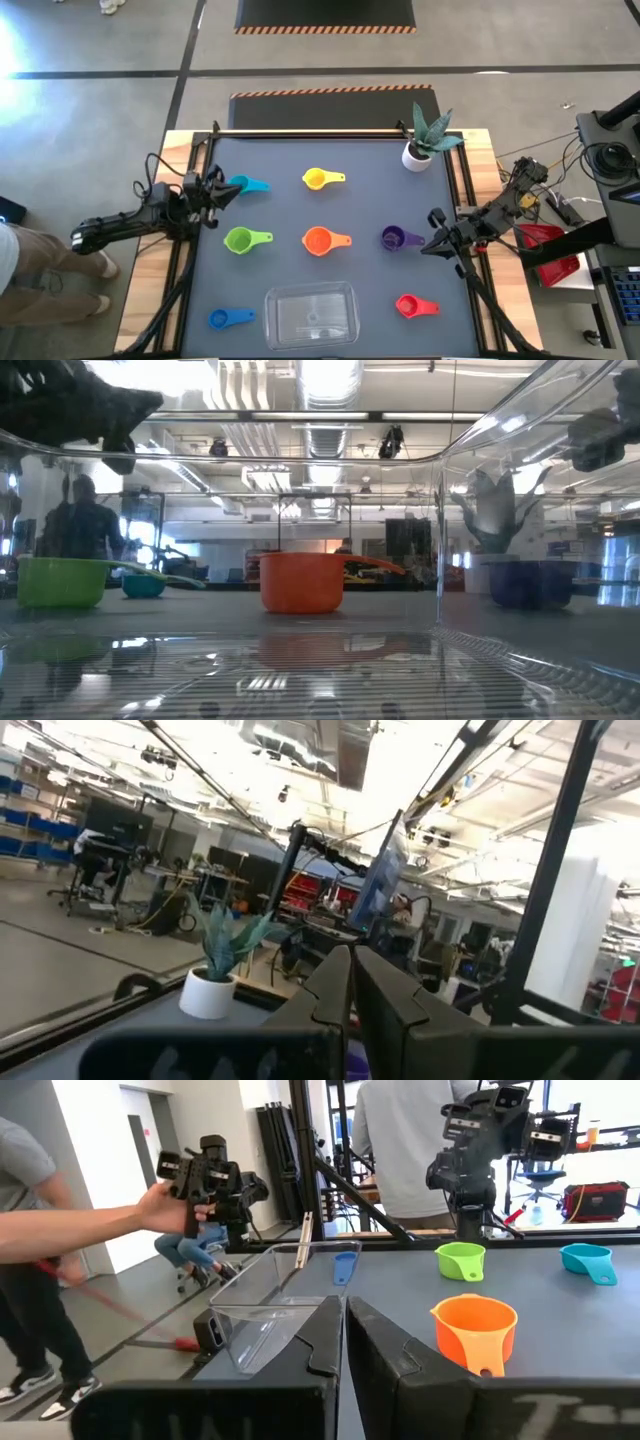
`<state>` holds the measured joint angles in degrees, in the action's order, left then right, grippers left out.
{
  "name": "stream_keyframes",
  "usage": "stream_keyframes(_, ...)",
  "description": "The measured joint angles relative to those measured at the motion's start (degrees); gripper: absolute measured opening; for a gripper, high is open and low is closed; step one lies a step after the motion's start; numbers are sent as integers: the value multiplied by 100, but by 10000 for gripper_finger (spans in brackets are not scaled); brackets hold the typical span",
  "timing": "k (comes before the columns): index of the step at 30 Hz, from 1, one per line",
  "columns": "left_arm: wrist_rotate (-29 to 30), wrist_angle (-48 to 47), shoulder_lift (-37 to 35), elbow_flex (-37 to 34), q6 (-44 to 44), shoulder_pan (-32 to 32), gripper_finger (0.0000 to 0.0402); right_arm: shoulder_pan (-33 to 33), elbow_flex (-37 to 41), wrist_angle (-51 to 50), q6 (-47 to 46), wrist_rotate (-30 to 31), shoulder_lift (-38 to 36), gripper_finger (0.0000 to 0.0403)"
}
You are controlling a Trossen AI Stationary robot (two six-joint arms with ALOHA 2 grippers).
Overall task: Nest measuring cups in basket
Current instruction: Stack the green measuring cup on top of the orange measuring cup
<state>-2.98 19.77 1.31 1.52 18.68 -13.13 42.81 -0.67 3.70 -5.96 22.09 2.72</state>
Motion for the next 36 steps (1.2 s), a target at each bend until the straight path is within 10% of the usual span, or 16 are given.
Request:
stream_keyframes(18, 309, 950, 884, 471, 25, 0, 0, 0, 0, 0, 0, 2, 0, 9)
stream_keyframes(27, 49, -1471, 2368, 2477, -64, 81, 0, 1, 0, 0, -2, 1, 0, 9)
stream_keyframes(36, 39, -1580, 4093, 3305, -62, 227, 0, 0, 0, 0, 0, 2, 0, 9)
